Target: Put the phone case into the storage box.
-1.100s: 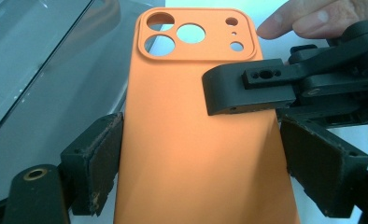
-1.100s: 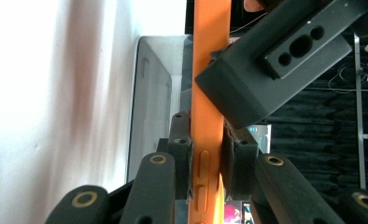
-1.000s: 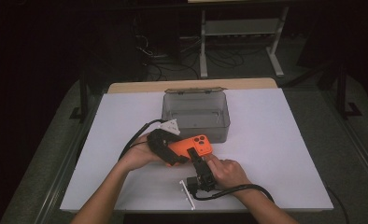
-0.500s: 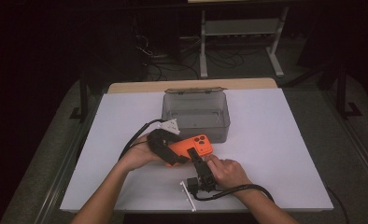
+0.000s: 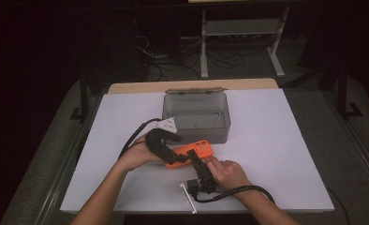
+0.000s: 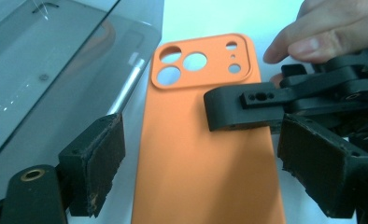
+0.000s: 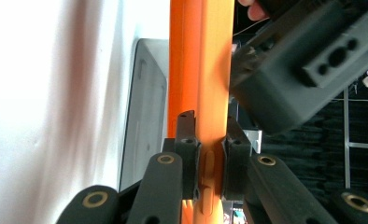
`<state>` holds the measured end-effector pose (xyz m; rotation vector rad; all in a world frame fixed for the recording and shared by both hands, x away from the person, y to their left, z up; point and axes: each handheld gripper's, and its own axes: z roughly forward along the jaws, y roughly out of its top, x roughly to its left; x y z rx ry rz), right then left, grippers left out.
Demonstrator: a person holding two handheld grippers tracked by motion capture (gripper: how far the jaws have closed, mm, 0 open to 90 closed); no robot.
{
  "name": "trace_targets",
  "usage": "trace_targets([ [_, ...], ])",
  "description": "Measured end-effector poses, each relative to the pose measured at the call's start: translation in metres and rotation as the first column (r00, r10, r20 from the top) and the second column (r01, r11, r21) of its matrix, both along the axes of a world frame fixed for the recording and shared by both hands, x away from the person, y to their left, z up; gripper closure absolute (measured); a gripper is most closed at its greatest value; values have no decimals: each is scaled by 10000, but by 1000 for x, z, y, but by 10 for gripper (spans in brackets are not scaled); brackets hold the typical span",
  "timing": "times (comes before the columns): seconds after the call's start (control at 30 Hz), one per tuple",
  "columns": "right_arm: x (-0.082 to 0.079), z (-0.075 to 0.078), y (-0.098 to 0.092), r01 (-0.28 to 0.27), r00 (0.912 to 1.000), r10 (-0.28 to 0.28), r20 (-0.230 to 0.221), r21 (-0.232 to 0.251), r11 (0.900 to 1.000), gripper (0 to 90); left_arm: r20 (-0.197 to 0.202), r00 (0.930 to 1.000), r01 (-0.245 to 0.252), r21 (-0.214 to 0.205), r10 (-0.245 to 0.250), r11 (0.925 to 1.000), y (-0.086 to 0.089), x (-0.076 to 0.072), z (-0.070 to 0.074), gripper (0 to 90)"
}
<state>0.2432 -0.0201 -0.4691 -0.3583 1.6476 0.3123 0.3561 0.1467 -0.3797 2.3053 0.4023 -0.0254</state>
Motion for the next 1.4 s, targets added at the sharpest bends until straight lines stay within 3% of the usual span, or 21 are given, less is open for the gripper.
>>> trace_targets([
  [0.4, 1, 1, -1, 43, 9999, -42, -96, 55, 10000, 794, 140, 9998, -139, -82, 140, 9999, 14, -1, 7, 151],
  [0.8, 1, 1, -1, 27, 9997, -25, -242, 84, 10000, 793, 377, 9963, -774, -116, 778, 9969, 52, -10, 8, 153],
  [1.1, 1, 3, -3, 49, 9996, -46, -263, 95, 9999, 793, 515, 9901, -1296, -230, 1306, 9913, 79, -21, 5, 153],
  [1.4, 2, 4, -3, 68, 9996, -65, -273, 89, 9999, 793, 722, 9787, -1893, -468, 1923, 9808, 103, -35, -8, 147],
])
